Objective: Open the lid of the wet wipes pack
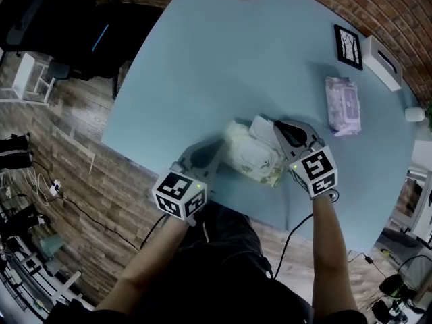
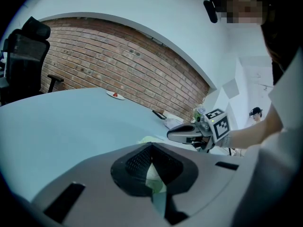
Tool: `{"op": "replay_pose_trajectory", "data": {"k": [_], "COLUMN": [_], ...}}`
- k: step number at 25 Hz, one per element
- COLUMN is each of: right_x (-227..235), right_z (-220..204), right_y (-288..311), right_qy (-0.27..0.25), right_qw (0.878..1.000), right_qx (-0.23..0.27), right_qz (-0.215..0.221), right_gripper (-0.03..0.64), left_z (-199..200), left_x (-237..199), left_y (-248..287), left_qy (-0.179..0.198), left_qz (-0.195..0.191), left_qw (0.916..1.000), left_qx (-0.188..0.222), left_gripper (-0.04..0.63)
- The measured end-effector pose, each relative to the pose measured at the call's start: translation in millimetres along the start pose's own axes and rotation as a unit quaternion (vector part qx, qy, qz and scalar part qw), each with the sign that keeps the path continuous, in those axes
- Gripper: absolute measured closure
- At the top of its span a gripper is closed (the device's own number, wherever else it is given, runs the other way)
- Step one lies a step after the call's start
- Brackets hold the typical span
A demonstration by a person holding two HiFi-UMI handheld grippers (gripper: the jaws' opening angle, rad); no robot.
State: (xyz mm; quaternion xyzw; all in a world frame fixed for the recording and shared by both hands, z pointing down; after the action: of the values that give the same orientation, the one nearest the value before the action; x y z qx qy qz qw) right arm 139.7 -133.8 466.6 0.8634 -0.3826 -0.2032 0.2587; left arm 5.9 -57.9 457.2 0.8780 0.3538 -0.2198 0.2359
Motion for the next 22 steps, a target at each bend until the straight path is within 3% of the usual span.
{"op": "replay_pose_trajectory", "data": {"k": [8,22], "right_x": [1.1,-6.4], "right_z": [0.7,3.8], "right_y": [-0.1,-29.8], "right_qy": [0.004,0.019], "right_qw": [1.000,0.998], "right_qx": [0.003,0.013], "right_qz": [-0.005,-0.066], "right_gripper": [0.589,0.589], "left_z": [-1.5,-6.5], "left_x": [1.6,10.0], "left_y": [-0.5,-7.6], "left_qy": [-0.001,0.009], "left_qz": [-0.004,-0.036], "left_qw": [1.0000,0.9992], "left_qx": [-0.001,-0.014], "left_gripper": [0.583,0.583]}}
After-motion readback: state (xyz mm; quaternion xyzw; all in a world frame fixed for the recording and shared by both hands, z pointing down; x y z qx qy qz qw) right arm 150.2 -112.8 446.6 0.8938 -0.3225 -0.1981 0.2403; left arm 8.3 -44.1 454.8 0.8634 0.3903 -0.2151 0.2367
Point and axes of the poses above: the fingertips, and each gripper's own axes: y forward along the fingers, x to its right, z out of its top, the point moved 2 cm from there along -y, backward along the fingers, and after that the axes turned 13 degrees about -z, right-handed, at the moved point
